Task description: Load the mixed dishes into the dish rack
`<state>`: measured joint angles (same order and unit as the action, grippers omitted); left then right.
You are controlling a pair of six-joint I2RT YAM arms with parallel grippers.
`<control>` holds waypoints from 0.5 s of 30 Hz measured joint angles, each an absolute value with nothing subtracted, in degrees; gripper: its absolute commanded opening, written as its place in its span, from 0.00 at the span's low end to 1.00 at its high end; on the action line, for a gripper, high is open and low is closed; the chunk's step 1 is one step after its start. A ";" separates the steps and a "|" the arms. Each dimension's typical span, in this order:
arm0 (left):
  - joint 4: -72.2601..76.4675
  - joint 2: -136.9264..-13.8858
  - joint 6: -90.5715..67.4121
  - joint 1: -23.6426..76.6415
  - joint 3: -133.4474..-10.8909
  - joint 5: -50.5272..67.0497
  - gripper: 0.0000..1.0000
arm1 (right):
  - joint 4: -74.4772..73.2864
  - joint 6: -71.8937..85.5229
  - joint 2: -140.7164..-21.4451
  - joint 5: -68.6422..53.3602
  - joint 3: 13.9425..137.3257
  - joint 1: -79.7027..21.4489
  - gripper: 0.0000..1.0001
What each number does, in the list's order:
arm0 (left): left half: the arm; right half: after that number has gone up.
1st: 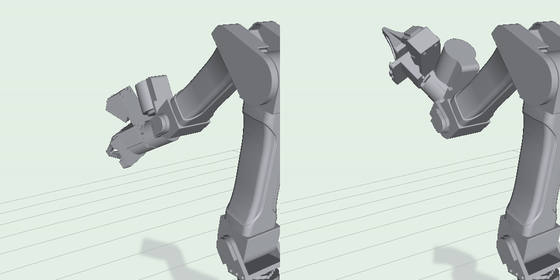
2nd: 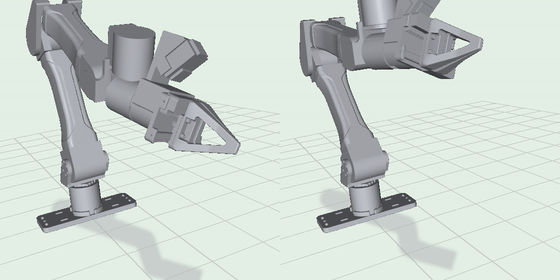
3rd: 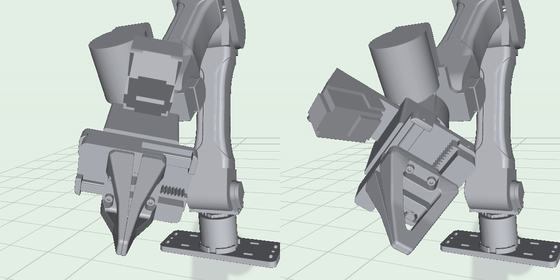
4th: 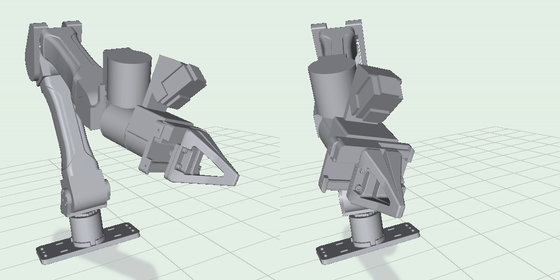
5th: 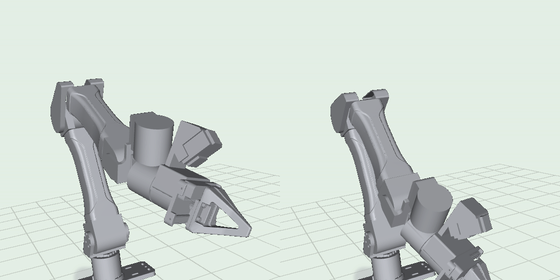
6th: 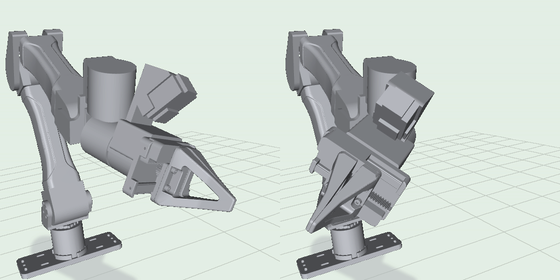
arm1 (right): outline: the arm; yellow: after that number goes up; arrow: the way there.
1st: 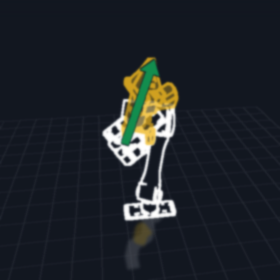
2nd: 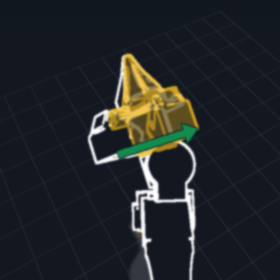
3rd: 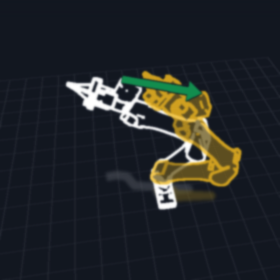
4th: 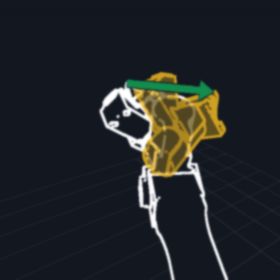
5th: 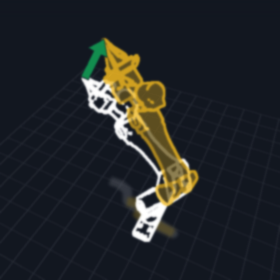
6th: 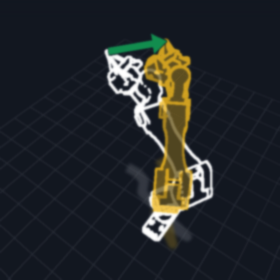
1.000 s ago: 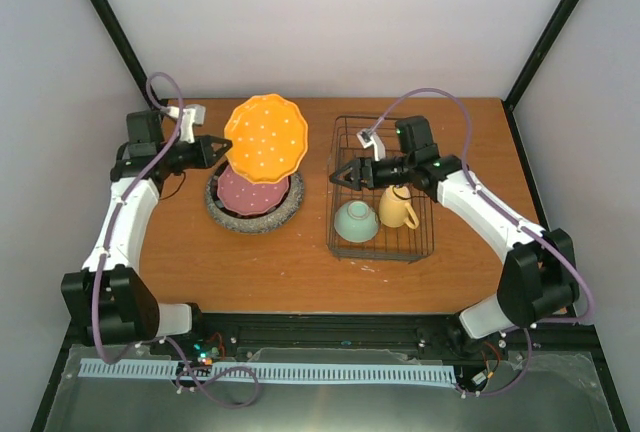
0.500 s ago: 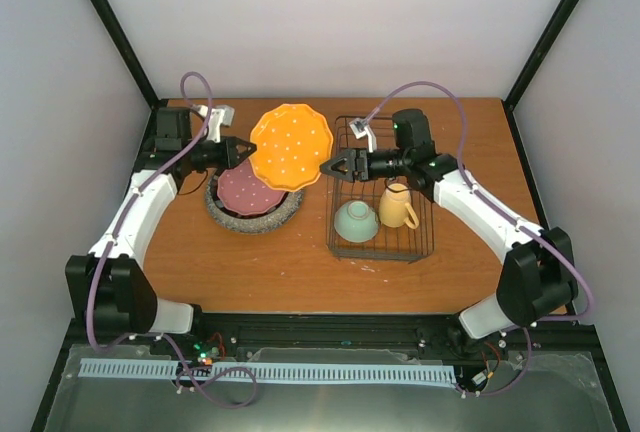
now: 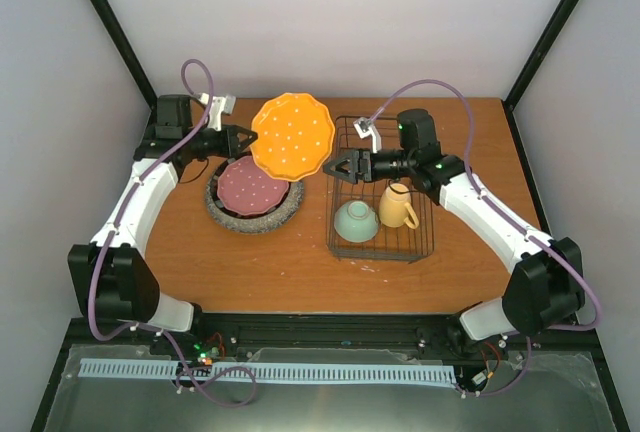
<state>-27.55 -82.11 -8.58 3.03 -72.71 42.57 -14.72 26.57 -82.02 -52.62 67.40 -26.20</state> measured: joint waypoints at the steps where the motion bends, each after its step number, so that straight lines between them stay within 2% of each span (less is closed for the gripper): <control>1: -27.55 -82.11 -8.58 3.01 -72.71 42.74 0.01 | -14.63 26.61 -82.02 -52.42 67.40 -26.20 0.78; 12: -26.89 -81.82 -10.00 4.38 -72.71 44.14 0.01 | -11.33 28.71 -83.11 -51.51 67.72 -26.30 0.78; 15: -26.57 -81.80 -10.63 6.46 -72.71 44.14 0.01 | -10.44 29.19 -83.48 -51.37 67.79 -26.41 0.75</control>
<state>-26.57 -81.80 -10.63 6.46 -72.71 44.14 -10.44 29.19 -83.48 -51.37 67.79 -26.41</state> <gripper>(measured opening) 0.047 0.782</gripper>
